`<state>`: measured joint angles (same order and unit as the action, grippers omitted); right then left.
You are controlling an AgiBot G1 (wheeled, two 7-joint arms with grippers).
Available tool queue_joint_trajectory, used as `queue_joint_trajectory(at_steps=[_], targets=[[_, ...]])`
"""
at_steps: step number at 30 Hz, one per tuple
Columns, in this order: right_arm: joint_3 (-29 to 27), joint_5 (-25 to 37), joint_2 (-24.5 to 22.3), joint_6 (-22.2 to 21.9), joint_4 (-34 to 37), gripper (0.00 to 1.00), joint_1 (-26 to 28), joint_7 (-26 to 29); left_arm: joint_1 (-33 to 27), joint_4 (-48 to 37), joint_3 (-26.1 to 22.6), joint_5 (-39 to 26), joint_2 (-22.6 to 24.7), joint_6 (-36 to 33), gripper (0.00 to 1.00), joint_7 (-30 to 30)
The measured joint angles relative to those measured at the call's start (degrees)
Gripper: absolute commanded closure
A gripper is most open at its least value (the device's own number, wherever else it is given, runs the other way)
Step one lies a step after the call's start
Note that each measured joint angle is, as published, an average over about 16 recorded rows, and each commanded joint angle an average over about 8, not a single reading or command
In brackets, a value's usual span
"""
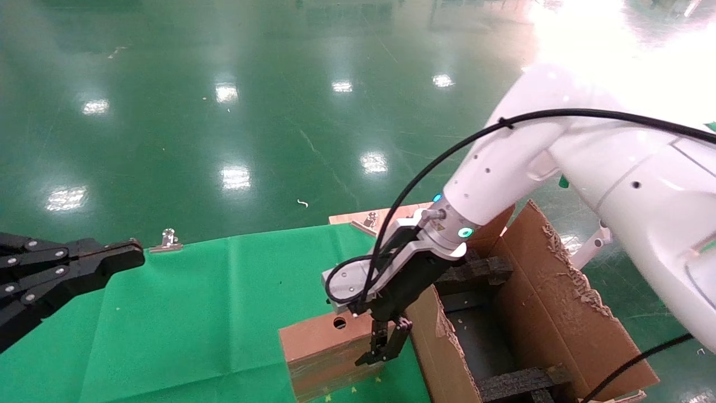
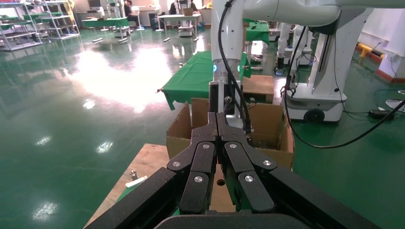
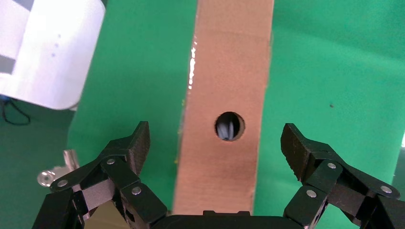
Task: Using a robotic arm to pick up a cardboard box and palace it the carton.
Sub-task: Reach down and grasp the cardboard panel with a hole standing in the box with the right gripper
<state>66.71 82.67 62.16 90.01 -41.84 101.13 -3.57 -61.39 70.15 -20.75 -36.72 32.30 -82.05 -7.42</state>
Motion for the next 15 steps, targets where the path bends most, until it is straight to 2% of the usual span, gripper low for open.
queue_joint_trajectory(at_steps=[1, 5, 8, 9, 15], targets=[[0.35, 0.09, 0.45, -0.09, 0.53, 0.11, 0.16, -0.48, 0.00, 0.00, 0.00, 0.00, 0.00, 0.00, 0.50, 0.00], [1.31, 0.25, 1.77, -0.36, 2.12, 0.61, 0.54, -1.90, 0.00, 0.00, 0.00, 0.00, 0.00, 0.01, 0.02, 0.00], [1.65, 0.18, 2.29, -0.51, 2.85, 0.97, 0.65, -2.49, 0.01, 0.00, 0.00, 0.00, 0.00, 0.01, 0.00, 0.00], [1.70, 0.14, 2.38, -0.55, 3.01, 1.00, 0.66, -2.61, 0.01, -0.01, 0.00, 0.00, -0.01, 0.01, 0.00, 0.00], [1.72, -0.08, 2.54, -0.66, 3.33, 1.00, 0.67, -2.83, 0.01, -0.01, 0.00, 0.00, -0.01, 0.01, 0.00, 0.00]])
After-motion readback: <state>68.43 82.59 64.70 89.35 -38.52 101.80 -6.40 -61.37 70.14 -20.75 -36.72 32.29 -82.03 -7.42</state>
